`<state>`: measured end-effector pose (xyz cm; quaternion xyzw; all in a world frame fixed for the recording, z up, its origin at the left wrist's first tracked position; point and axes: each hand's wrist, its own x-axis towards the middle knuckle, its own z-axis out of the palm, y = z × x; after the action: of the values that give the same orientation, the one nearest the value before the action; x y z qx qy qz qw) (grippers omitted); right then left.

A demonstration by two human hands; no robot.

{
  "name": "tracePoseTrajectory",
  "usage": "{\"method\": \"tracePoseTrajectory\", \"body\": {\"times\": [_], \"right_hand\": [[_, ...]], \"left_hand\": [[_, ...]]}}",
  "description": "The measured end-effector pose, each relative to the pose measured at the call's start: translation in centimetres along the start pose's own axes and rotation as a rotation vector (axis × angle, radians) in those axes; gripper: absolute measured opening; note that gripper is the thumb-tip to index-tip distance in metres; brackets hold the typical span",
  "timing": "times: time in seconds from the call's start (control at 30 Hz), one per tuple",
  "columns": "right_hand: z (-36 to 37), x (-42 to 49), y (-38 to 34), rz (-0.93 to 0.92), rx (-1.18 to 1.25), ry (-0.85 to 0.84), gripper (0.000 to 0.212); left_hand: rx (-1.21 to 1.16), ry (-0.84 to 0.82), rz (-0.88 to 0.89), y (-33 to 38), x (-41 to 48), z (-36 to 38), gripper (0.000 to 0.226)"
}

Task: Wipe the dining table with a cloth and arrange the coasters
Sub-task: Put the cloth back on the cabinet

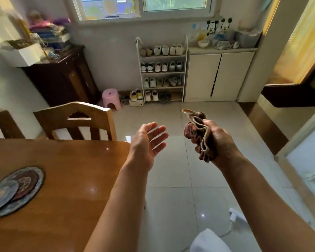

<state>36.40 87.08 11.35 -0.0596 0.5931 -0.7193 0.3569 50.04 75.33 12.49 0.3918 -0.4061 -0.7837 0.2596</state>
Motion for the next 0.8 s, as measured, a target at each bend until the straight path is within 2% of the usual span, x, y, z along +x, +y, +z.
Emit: {"method": "tracePoseTrajectory", "body": {"times": [0.13, 0.33, 0.47, 0.67, 0.8], "right_hand": [[1.6, 7.9, -2.6, 0.010, -0.023, -0.107, 0.032], [3.1, 21.0, -8.7, 0.038, -0.079, -0.149, 0.031], [5.3, 29.1, -12.2, 0.047, -0.102, -0.217, 0.033], [11.6, 39.6, -14.5, 0.064, -0.147, -0.369, 0.038], [18.9, 46.8, -14.2, 0.098, -0.184, -0.476, 0.040]], "left_hand": [[-0.070, 0.081, 0.029, 3.1, 6.9, 1.8, 0.032], [-0.248, 0.224, 0.144, 8.5, 17.8, 3.9, 0.034], [-0.356, 0.247, 0.186, 11.5, 24.3, 6.0, 0.033], [-0.314, 0.390, 0.320, 16.1, 31.0, 4.9, 0.036], [-0.312, 0.492, 0.410, 19.8, 36.9, 1.8, 0.035]]}}
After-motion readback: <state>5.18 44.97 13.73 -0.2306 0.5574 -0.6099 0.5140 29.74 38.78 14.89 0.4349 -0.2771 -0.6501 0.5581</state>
